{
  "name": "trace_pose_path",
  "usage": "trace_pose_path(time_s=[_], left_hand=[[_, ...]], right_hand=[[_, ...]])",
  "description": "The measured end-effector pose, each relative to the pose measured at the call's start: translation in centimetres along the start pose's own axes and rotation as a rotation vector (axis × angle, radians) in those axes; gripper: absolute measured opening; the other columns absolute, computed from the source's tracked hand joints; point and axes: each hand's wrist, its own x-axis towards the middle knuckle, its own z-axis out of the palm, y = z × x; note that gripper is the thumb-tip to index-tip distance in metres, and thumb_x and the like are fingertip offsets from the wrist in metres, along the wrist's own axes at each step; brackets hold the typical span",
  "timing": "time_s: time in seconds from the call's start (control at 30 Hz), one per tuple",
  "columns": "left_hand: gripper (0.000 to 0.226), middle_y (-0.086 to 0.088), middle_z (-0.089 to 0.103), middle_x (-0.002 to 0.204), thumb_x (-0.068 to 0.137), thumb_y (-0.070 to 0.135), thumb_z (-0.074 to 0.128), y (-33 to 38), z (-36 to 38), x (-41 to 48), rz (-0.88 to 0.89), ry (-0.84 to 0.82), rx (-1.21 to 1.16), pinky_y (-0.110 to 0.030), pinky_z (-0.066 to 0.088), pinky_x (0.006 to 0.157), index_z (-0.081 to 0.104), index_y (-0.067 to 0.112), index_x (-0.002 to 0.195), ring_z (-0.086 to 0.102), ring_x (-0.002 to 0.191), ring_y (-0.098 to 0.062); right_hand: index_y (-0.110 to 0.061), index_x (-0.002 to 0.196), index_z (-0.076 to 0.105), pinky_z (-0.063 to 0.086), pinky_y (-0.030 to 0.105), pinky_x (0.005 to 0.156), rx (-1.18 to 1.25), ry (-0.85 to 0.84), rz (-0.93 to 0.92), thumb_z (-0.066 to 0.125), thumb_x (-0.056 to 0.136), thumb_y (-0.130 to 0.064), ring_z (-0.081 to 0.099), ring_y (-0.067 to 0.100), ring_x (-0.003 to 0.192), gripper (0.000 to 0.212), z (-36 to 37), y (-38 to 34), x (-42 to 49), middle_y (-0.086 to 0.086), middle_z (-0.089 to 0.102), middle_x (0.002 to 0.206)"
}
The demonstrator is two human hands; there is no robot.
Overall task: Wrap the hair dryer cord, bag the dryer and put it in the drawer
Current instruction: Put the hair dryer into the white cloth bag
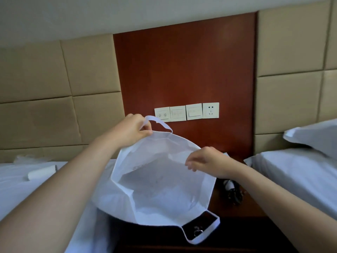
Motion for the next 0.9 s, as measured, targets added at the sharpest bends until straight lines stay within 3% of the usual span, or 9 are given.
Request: trace_pose_path(time_s=[0.1, 0.2, 0.33, 0.47, 0.53, 0.63, 0.73, 0.9], left_hand=[[0.023, -0.005, 0.065, 0.076, 0.091, 0.024, 0.057, 1.0, 1.6, 0.2, -0.013, 0.013, 0.033, -0.039, 0.049, 0.076, 0.065, 0.022, 0.069, 0.056, 0.081, -0.024], [0.03, -0.001, 0.057, 0.065, 0.089, 0.024, 0.058, 2.0, 3.3, 0.1, -0.036, 0.029, 0.047, -0.039, 0.05, 0.072, 0.057, 0.027, 0.06, 0.057, 0.074, -0.029], [0.031, -0.004, 0.055, 0.066, 0.086, 0.022, 0.057, 2.5, 4.9, 0.3, -0.08, 0.078, 0.034, -0.041, 0.052, 0.071, 0.055, 0.026, 0.056, 0.06, 0.075, -0.036], [0.028, -0.003, 0.052, 0.061, 0.087, 0.019, 0.054, 2.3, 5.6, 0.3, -0.116, 0.11, 0.022, -0.036, 0.047, 0.064, 0.057, 0.022, 0.06, 0.058, 0.072, -0.035], [0.024, 0.0, 0.049, 0.057, 0.088, 0.018, 0.053, 2.0, 5.9, 0.3, -0.117, 0.101, 0.03, -0.031, 0.041, 0.058, 0.062, 0.016, 0.066, 0.054, 0.065, -0.03], [0.023, 0.005, 0.04, 0.051, 0.09, 0.021, 0.055, 1.6, 6.3, 0.1, -0.109, 0.098, 0.038, -0.029, 0.032, 0.053, 0.065, 0.013, 0.07, 0.043, 0.054, -0.02], [0.024, 0.006, 0.039, 0.052, 0.091, 0.021, 0.055, 1.2, 6.3, 0.1, -0.105, 0.093, 0.044, -0.028, 0.029, 0.051, 0.064, 0.013, 0.071, 0.04, 0.053, -0.014], [0.03, 0.006, 0.044, 0.055, 0.09, 0.022, 0.055, 0.7, 6.6, -0.2, -0.104, 0.062, 0.066, -0.03, 0.035, 0.056, 0.054, 0.022, 0.06, 0.044, 0.056, -0.018]], right_hand=[[-0.019, 0.074, 0.068, 0.054, 0.027, 0.069, 0.005, 0.129, 0.16, 0.057, 0.089, -0.021, 0.066, 0.009, 0.064, 0.019, -1.2, 2.6, -2.3, -0.003, 0.07, 0.068], [-0.024, 0.059, 0.058, 0.049, 0.032, 0.065, -0.047, 0.257, 0.371, 0.058, 0.087, -0.023, 0.063, 0.02, 0.066, 0.028, -1.1, 6.4, -4.0, -0.001, 0.064, 0.062], [-0.01, 0.087, 0.068, 0.045, 0.032, 0.076, 0.001, 0.343, 0.65, 0.063, 0.084, -0.024, 0.063, 0.027, 0.091, 0.015, 0.6, 11.8, -5.0, 0.008, 0.069, 0.087], [-0.007, 0.113, 0.057, 0.042, 0.031, 0.086, 0.072, 0.271, 0.832, 0.062, 0.085, -0.039, 0.056, 0.028, 0.111, 0.043, 2.4, 15.0, -4.4, 0.01, 0.062, 0.115], [-0.005, 0.109, 0.055, 0.039, 0.029, 0.08, 0.15, 0.228, 0.896, 0.06, 0.085, -0.045, 0.055, 0.028, 0.107, 0.046, 3.2, 15.8, -3.4, 0.008, 0.058, 0.106], [-0.007, 0.088, 0.054, 0.04, 0.028, 0.072, 0.281, 0.186, 0.935, 0.063, 0.081, -0.049, 0.054, 0.026, 0.086, 0.043, 4.7, 16.7, -1.5, 0.007, 0.055, 0.088], [-0.003, 0.093, 0.06, 0.043, 0.028, 0.072, 0.282, 0.168, 0.953, 0.064, 0.082, -0.039, 0.061, 0.025, 0.088, 0.037, 5.9, 17.3, -0.2, 0.01, 0.064, 0.093], [-0.006, 0.091, 0.06, 0.048, 0.031, 0.076, 0.254, 0.137, 1.016, 0.061, 0.08, -0.035, 0.065, 0.028, 0.092, 0.031, 6.6, 17.8, 0.3, 0.01, 0.064, 0.092]])
